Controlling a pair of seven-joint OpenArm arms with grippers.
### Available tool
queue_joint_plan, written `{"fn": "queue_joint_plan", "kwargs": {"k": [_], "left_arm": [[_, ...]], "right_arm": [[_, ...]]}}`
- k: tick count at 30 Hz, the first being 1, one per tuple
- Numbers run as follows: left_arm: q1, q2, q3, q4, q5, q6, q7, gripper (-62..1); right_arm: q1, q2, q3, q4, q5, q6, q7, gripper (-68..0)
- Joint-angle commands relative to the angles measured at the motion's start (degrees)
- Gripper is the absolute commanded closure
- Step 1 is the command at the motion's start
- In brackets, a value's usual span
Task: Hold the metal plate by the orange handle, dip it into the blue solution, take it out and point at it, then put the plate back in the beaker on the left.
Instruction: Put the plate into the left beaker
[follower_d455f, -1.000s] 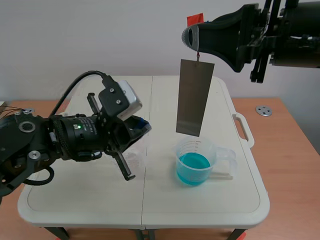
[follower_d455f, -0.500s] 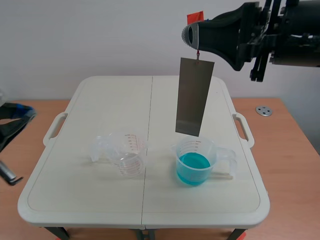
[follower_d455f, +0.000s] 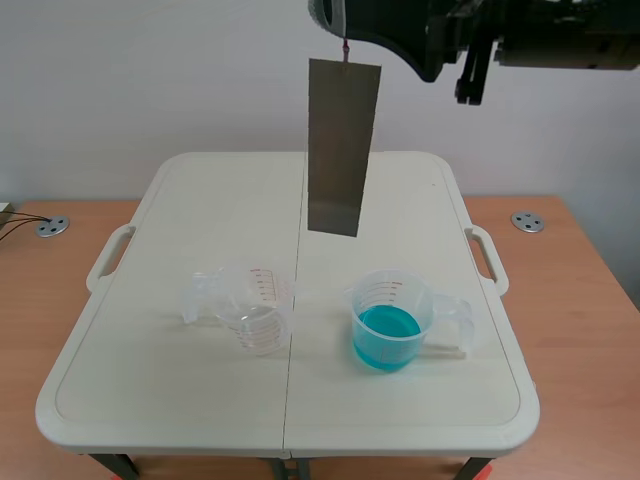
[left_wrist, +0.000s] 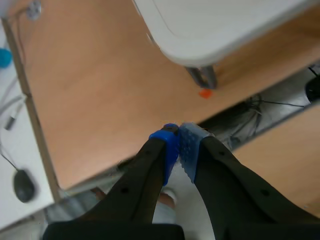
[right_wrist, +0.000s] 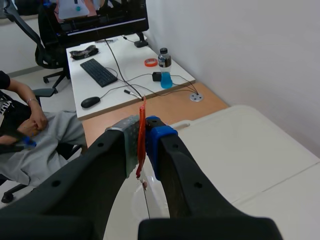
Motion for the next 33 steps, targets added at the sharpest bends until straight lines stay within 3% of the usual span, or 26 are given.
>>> {"fn": "queue_joint_plan", "kwargs": {"k": [1,17,33], "left_arm": [[-0.83,1.22,1.40,-1.36,-0.02,-0.24,-1.49,-3.0],[-6.25,1.44,18.12,-17.64,0.24,-1.46,-2.43,-2.9],[-10.49,1.18,22.05,-21.90,0.24,-2.78,-0.50,-2.9]], "right_arm": [[1.88,-0.90,-0.83,-0.46,0.72,0.68,0.87,-1.1],[8.31,-9.66,-7.28,-6.25,-5.73,0.44,0.87,-1.1],[11.47,-16.90,-11.65,-15.50,-12.70,0.46,0.94,-1.1]]}}
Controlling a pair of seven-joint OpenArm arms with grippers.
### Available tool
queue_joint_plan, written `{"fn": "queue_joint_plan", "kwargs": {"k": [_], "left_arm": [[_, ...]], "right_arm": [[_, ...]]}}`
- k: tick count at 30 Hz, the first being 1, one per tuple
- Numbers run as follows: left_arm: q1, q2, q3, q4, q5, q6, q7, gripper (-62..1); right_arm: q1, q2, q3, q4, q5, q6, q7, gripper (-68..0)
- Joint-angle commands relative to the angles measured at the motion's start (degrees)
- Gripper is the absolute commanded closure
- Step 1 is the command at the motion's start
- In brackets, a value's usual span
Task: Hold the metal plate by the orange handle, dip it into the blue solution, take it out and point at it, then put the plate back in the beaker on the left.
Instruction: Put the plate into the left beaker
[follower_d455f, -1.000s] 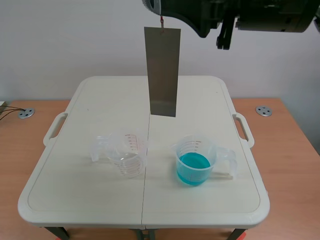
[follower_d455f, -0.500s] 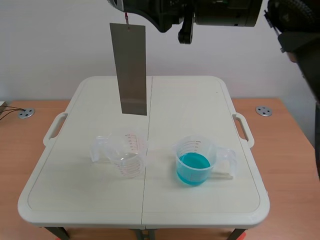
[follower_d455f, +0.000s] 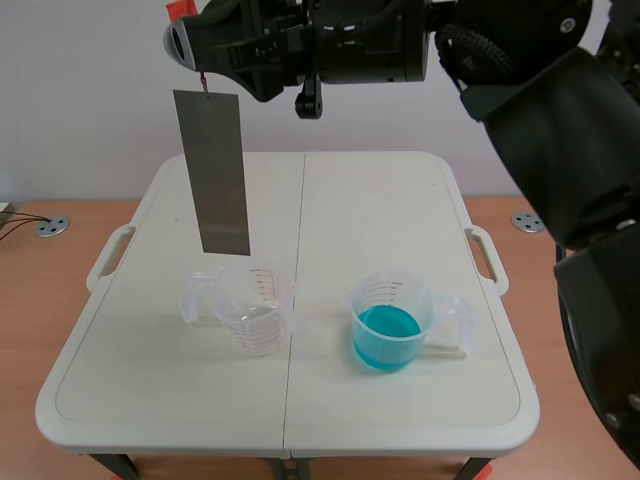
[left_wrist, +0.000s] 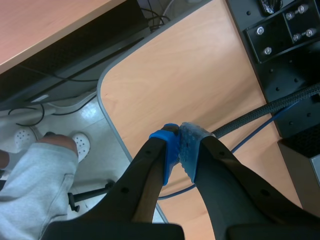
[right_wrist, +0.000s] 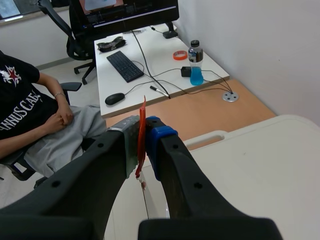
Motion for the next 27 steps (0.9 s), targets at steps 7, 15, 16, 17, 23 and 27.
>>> {"fn": "queue_joint_plan", "kwargs": {"k": [7,15,16,17,23,27], "left_arm": [[-0.35,-0.35,1.62,-2.08,0.04,0.04,-1.03,-2.9],[-0.37,-0.33,1.62,-3.54,0.04,0.07,-1.03,-2.9],[-0.37,-0.31,1.62,-3.63,0.04,0.07,-1.03,-2.9],[-0.37,-0.31,1.62,-3.74,0.04,0.07,-1.03,-2.9],[-0.35,-0.31,1.62,-4.81,0.04,0.07,-1.03,-2.9],[-0.37,-0.31,1.62,-5.29,0.04,0.07,-1.05,-2.9]], "right_arm": [[1.64,-2.45,-0.79,-2.95,-1.95,0.48,1.62,-1.1],[1.64,-3.21,-1.07,-5.62,-4.07,0.68,2.67,-1.1],[1.64,-3.21,-1.07,-6.10,-4.09,0.68,2.69,-1.1],[1.64,-3.21,-1.09,-6.60,-4.24,0.68,2.91,-1.1],[1.64,-3.19,-1.11,-9.14,-5.14,0.68,4.00,-1.1],[1.64,-3.19,-1.79,-10.88,-6.25,0.68,5.20,-1.1]]}}
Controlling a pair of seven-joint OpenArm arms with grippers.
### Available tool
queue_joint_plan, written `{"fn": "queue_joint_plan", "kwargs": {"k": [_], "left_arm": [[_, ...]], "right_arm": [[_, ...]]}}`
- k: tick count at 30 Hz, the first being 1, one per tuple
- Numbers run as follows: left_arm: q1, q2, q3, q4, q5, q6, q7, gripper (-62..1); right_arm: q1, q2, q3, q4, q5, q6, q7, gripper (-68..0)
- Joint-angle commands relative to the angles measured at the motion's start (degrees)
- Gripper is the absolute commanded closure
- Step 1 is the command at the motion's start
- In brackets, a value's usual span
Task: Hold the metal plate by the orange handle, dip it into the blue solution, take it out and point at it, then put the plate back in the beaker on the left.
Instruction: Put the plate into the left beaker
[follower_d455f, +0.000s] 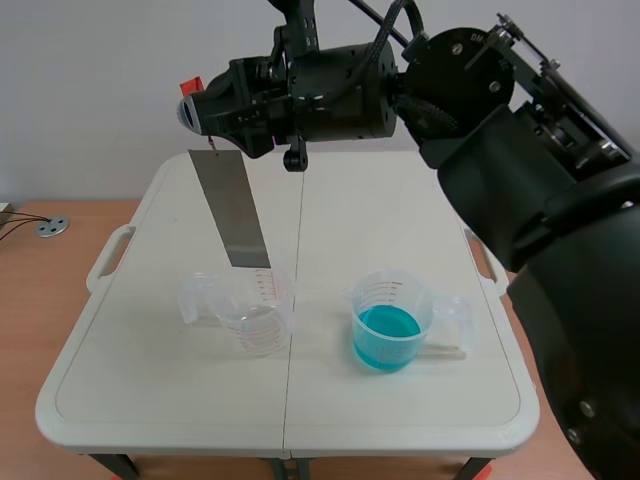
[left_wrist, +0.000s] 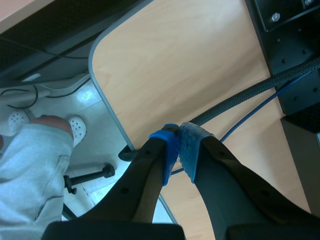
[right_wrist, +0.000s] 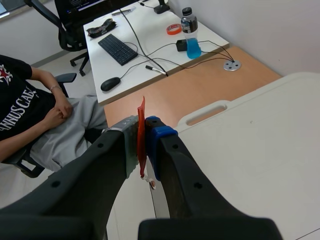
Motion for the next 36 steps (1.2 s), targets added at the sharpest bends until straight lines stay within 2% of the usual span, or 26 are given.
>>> {"fn": "queue_joint_plan", "kwargs": {"k": [1,11,20,29,36], "left_arm": [[0.57,-0.17,-0.04,0.31,0.04,0.04,-0.68,-2.9],[0.59,-0.20,-0.04,0.04,0.04,0.04,-0.81,-2.9],[0.59,-0.20,-0.04,0.04,0.04,0.04,-0.81,-2.9],[0.59,-0.20,-0.04,0.04,0.04,0.04,-0.76,-2.9],[0.59,-0.20,-0.04,0.04,0.04,0.04,-0.59,-2.9]], "right_arm": [[1.64,-0.17,-1.03,-0.24,0.09,0.68,1.16,-1.1],[1.51,-0.22,-1.77,-4.20,-1.68,0.68,3.72,-1.1],[1.51,-0.17,-4.76,-7.43,-2.54,0.68,5.49,-1.1],[1.49,-0.17,-8.20,-11.02,-4.92,0.68,9.44,-1.1],[1.49,-0.17,-8.70,-13.53,-7.50,0.68,11.15,-1.1]]}}
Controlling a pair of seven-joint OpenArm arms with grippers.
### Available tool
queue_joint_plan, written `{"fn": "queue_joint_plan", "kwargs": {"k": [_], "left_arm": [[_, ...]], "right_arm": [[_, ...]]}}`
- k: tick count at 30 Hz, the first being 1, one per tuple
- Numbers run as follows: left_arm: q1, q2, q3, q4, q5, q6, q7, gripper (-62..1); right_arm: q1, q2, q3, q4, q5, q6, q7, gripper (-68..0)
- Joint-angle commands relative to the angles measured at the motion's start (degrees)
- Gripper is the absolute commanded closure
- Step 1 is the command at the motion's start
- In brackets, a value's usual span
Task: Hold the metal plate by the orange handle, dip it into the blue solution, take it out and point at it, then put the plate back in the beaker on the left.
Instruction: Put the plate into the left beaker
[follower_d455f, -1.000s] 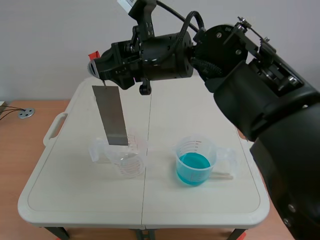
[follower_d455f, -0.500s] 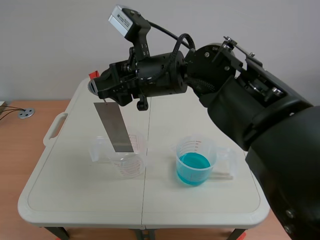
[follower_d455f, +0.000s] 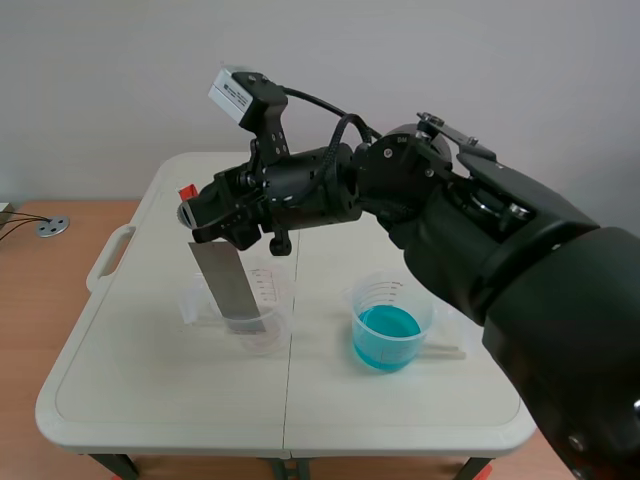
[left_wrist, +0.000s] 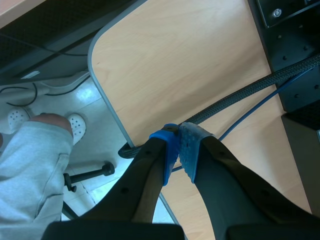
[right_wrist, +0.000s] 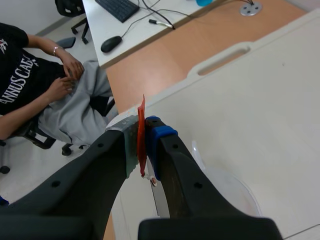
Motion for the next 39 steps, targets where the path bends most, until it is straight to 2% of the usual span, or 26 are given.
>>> {"fn": "queue_joint_plan", "kwargs": {"k": [1,5,36,39], "left_arm": [[0.59,-0.20,-0.04,0.31,0.04,0.04,-0.57,-2.9],[0.59,-0.20,-0.04,0.31,0.04,0.04,-0.57,-2.9],[0.59,-0.20,-0.04,0.31,0.07,0.04,-0.57,-3.0],[0.59,-0.20,-0.04,0.31,0.07,0.04,-0.57,-3.0]], "right_arm": [[1.53,-0.17,0.04,0.48,-0.02,0.70,1.11,-1.1],[1.53,-0.15,0.04,0.44,-1.81,0.70,1.09,-1.1],[1.57,0.00,0.46,0.44,-3.04,0.70,1.07,-1.1],[1.57,0.00,1.11,0.44,-3.04,0.70,1.07,-6.5]]}}
